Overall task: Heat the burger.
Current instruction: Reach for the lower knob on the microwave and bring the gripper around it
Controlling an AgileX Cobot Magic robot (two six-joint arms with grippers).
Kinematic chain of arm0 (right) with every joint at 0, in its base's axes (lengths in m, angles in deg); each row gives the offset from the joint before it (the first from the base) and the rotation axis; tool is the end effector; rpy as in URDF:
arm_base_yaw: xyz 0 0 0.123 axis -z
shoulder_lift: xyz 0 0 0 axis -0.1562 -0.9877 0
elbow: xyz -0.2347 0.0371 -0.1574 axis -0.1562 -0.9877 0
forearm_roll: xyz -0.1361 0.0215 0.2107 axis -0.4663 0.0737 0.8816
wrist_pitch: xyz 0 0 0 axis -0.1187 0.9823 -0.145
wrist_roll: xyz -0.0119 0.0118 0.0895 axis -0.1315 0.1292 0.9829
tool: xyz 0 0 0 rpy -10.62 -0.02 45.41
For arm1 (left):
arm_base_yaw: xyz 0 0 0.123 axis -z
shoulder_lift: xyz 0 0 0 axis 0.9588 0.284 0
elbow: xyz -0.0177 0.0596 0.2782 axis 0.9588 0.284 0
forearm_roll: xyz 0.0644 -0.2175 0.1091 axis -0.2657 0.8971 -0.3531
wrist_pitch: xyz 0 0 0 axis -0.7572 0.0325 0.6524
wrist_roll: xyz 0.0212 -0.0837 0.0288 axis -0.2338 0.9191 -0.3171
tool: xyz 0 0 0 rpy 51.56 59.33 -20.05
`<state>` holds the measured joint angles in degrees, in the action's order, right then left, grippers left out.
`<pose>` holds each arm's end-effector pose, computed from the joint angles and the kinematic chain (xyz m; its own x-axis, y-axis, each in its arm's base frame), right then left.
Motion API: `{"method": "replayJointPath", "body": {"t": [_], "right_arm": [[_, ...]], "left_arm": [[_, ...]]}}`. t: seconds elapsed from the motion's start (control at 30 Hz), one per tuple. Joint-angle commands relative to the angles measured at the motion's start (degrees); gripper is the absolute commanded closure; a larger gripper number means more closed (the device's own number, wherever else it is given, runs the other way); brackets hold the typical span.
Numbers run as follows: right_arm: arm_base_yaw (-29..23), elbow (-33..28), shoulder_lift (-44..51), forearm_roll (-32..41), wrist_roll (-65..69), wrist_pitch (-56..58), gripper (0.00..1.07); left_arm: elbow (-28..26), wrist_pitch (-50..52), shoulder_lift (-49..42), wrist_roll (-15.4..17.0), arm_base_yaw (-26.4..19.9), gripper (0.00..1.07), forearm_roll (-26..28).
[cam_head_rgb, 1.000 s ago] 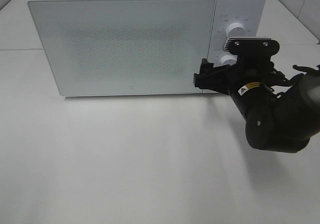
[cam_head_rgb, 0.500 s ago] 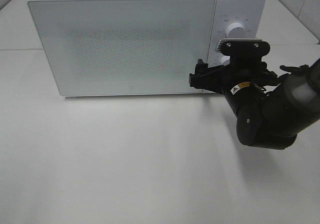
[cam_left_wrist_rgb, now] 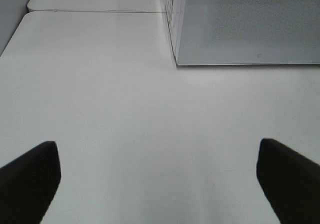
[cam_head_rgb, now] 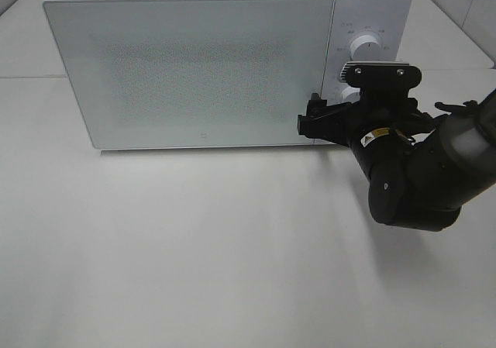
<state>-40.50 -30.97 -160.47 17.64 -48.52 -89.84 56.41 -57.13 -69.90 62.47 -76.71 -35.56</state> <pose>0.3160 0.1356 0.1062 -0.1172 -0.0103 -0.9931 0.0281 0.9995 -0.0136 -0.0056 -0.0123 0.2800 -0.4313 0.0032 -0.9022 0.0738 0.9968 -0.0317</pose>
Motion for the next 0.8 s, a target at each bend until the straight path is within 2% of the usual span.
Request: {"method": "replayJointPath", "body": {"t": [0.03,0.23,0.33,0.4,0.43,0.5,0.8], "right_arm": [[0.3,0.7,0.2,-0.6,-0.5,-7.3,0.15],[0.3,0.8,0.2,-0.6,-0.5,-7.4,0.16],[0.3,0.8,0.2,-0.6,-0.5,-7.4,0.21],[0.3,0.8,0.2,-0.6,-0.5,-7.4,0.31],[0.3,0.8,0.2,-0.6,-0.5,-7.4,0.31],[0.3,0.8,0.2,-0.6,-0.5,-7.4,0.42],[0.3,0.8,0.2,1.0,-0.5,-7.4,0.6]], "left_arm": [[0.2,0.7,-1.0,0.4,-0.2,0.06,0.1],[0.2,0.7,-1.0,0.4,-0.2,0.06,0.1],[0.2,0.7,-1.0,0.4,-0.2,0.06,0.1],[0.2,0.7,-1.0,0.4,-0.2,0.06,0.1],[0.2,0.7,-1.0,0.4,-0.2,0.06,0.1],[0.2,0.7,-1.0,0.4,-0.2,0.06,0.1],[0.2,0.7,-1.0,0.4,-0.2,0.06,0.1]]}}
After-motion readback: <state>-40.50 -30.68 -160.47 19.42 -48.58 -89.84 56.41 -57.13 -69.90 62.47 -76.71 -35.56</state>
